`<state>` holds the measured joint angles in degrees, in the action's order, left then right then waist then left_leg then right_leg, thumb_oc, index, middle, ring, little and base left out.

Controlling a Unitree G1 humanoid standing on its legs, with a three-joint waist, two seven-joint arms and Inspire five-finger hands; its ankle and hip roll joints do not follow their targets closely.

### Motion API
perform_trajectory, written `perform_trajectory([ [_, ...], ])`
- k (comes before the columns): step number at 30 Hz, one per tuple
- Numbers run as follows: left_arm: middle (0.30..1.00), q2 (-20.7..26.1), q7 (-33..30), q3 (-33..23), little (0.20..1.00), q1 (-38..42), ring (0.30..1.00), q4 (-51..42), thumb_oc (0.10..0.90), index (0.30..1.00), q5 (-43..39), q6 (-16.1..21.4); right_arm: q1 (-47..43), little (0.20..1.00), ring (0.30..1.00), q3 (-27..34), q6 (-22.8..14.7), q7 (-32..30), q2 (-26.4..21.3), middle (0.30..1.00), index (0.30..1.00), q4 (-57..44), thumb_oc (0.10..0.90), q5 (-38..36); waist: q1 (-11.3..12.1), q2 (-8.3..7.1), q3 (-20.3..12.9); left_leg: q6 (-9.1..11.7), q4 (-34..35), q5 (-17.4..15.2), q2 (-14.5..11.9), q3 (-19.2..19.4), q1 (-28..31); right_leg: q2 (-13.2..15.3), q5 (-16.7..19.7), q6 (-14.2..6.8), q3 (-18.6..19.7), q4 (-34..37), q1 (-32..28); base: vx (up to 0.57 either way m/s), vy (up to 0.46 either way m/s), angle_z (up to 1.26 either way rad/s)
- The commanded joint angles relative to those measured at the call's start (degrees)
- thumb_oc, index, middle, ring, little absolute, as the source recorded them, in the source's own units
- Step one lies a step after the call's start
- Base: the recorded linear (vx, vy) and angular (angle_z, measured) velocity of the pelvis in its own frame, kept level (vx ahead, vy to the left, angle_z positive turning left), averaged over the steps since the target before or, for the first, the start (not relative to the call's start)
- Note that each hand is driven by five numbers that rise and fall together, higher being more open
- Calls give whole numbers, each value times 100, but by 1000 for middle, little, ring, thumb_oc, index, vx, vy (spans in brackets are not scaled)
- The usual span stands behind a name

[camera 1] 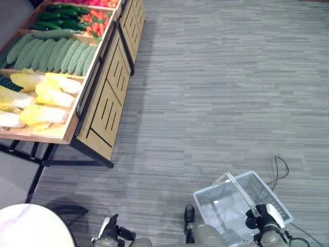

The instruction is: Get the vegetables into the basket

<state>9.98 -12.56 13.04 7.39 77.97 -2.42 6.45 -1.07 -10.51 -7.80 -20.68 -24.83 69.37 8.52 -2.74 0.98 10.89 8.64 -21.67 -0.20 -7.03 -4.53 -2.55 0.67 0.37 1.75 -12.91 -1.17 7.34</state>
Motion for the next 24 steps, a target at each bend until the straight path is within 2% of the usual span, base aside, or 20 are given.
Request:
perform_trajectory([
  [1,1000,176,-142,155,1000,18,1000,-182,900,1000,-35,7,48,300,300,160,-111,-414,-541,300,300,-129,400,-200,9,-9,214,-358,1096,467,162,290,-139,413,263,-643,594,-442,290,158,13,20],
  [2,1000,165,-180,192,1000,53,1000,-178,900,1000,-20,10,35,300,300,184,-118,-456,-573,300,300,-103,400,-230,53,-20,238,-405,1516,354,242,472,-579,476,191,-672,610,-413,189,121,17,10],
  [3,1000,165,-181,193,1000,53,1000,-178,900,1000,-20,11,36,300,300,184,-118,-456,-573,300,300,-103,400,-230,61,-23,244,-406,1516,347,244,481,-566,478,182,-674,618,-420,183,197,48,13],
  [4,1000,159,-200,212,1000,61,1000,-173,900,1000,-7,9,28,300,300,180,-127,-510,-582,300,300,-103,400,-237,113,30,264,-398,1775,677,184,578,-938,431,124,-663,643,-410,77,297,90,10],
  [5,1000,183,-227,219,1000,58,1000,-162,900,1000,31,18,12,300,300,119,-169,-560,-518,300,300,-90,400,-236,313,39,313,-355,2121,1102,191,518,-1206,315,-16,-630,843,-405,-195,404,130,-5],
  [7,1000,188,-224,218,1000,7,1000,-130,900,1000,51,17,22,300,300,93,-176,-555,-468,300,300,-64,400,-220,363,47,287,-340,2236,1197,199,525,-1208,285,-73,-639,915,-384,-306,315,122,-65],
  [8,1000,188,-206,183,1000,-95,1000,-114,900,1000,72,9,58,300,300,68,-164,-517,-419,300,300,-10,400,-189,411,54,228,-377,2296,1144,176,654,-1106,288,-174,-669,1034,-385,-473,376,249,-99],
  [10,1000,192,-189,196,1000,-169,1000,-65,900,1000,173,12,97,300,300,98,-138,-506,-297,300,300,17,400,-186,418,-3,108,-514,2366,1031,300,834,-938,475,-214,-801,1081,-373,-625,462,369,-63],
  [12,1000,238,-173,219,1000,-182,1000,-80,900,1000,235,31,-7,300,300,41,-104,-479,-220,300,300,70,400,-163,432,-102,67,-686,2231,779,458,959,-858,662,-157,-942,1237,-530,-603,312,329,-43],
  [14,1000,272,-171,199,1000,-162,1000,-85,900,1000,218,35,-66,300,300,-4,-104,-461,-188,300,300,50,400,-137,447,-146,87,-734,2176,716,493,1004,-843,705,-93,-990,1295,-633,-545,119,167,-29],
  [15,1000,329,-191,153,1000,-106,1000,-132,900,1000,136,38,-214,300,300,-88,-95,-469,-147,300,300,53,400,-115,475,-205,132,-828,2083,593,555,1095,-843,779,95,-1066,1324,-827,-413,64,123,-14],
  [16,1000,331,-190,152,1000,-104,1000,-132,900,1000,136,38,-216,300,300,-88,-95,-469,-146,300,300,55,400,-115,480,-207,132,-830,2081,591,556,1101,-844,780,93,-1067,1331,-832,-408,138,239,-15],
  [17,1000,388,-187,157,1000,-53,1000,-174,900,1000,104,43,-341,300,300,-152,-85,-454,-104,300,300,23,400,-126,505,-238,186,-931,2045,493,593,1137,-812,828,267,-1130,1301,-1279,-235,74,119,-10],
  [18,1000,389,-187,157,1000,-52,1000,-174,900,1000,103,42,-342,300,300,-152,-85,-454,-103,300,300,23,400,-126,508,-242,187,-932,2043,490,596,1141,-813,831,262,-1132,1306,-1289,-229,118,180,-10],
  [19,1000,415,-182,158,1000,-32,1000,-187,900,1000,112,40,-385,300,300,-177,-89,-449,-85,300,300,32,400,-123,516,-238,207,-983,2041,431,608,1144,-758,838,351,-1138,1297,-1591,-118,95,119,2],
  [21,1000,482,-183,146,1000,41,1000,-175,900,1000,107,13,-463,300,300,-252,-111,-437,-14,300,300,-34,400,-131,461,-226,295,-1068,2085,322,659,1109,-504,729,681,-1106,1299,-2118,264,167,176,4],
  [24,1000,501,-172,150,1000,44,1000,-160,900,1000,126,22,-469,300,300,-273,-136,-435,-1,300,300,-85,400,-142,418,-210,354,-1095,2112,219,675,1088,-331,665,657,-1018,1171,-2039,512,137,66,-1],
])
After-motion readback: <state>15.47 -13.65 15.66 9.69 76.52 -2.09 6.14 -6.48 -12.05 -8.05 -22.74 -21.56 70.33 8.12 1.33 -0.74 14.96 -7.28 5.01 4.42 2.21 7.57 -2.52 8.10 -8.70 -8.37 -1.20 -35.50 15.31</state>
